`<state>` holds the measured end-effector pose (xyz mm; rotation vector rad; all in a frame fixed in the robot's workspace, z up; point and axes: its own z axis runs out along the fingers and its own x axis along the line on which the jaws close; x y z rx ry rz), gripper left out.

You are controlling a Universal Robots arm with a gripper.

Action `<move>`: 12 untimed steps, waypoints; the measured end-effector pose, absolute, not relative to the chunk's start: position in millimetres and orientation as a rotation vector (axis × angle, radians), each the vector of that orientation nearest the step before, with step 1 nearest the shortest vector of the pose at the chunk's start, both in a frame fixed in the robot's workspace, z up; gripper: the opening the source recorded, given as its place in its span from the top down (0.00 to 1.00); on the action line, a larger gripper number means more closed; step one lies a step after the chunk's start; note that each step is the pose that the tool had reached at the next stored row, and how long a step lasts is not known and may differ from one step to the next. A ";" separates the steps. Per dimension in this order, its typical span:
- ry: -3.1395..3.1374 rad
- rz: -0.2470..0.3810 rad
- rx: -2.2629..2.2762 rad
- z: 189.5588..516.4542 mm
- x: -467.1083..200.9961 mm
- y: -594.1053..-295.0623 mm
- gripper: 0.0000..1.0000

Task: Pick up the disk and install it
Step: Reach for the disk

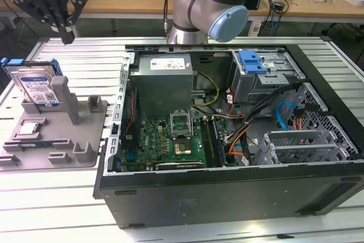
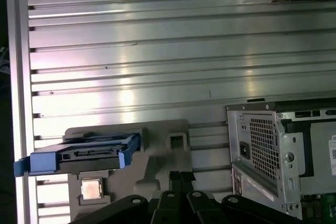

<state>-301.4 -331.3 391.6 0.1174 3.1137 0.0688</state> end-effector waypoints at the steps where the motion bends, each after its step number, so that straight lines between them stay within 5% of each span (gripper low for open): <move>1: 3.114 0.069 0.118 391.5 -305.1 -330.3 0.89; 12: 3.113 0.069 0.122 389.8 -372.4 -312.3 0.89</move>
